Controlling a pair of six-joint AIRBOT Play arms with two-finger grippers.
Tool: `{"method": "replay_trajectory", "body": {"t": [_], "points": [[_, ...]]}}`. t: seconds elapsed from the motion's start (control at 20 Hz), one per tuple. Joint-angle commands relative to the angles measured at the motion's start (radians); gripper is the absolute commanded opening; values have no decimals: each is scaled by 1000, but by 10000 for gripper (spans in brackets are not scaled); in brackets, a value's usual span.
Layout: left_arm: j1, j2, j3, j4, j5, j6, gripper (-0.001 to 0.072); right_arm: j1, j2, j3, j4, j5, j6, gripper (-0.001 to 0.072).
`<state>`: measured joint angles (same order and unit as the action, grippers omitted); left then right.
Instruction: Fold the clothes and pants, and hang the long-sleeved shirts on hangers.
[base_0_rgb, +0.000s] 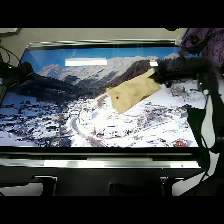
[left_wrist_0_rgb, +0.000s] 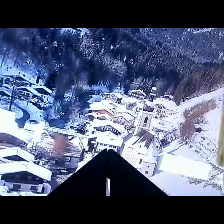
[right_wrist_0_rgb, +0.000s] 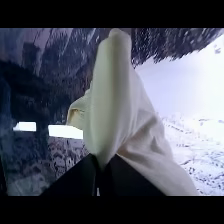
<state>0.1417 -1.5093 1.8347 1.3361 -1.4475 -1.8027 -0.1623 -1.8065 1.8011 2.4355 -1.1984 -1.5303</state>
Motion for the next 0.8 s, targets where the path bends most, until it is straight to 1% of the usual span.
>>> {"method": "replay_trajectory", "body": {"t": [0.0, 0.25, 0.4, 0.55, 0.75], "points": [[0, -1, 0, 0, 0, 0, 20, -122, 5, 117, -108, -2, 124, 27], [0, 0, 0, 0, 0, 0, 20, -295, 41, 158, -211, 94, 268, 27], [-1, 0, 0, 0, -1, 0, 20, -372, 76, 158, -257, 130, 377, 26], [-2, 0, 0, 0, -4, 0, 20, -421, 113, 158, -322, 113, 457, 27], [-2, 0, 0, 0, -12, 0, 20, -445, 180, 158, -494, 16, 635, 27]]}}
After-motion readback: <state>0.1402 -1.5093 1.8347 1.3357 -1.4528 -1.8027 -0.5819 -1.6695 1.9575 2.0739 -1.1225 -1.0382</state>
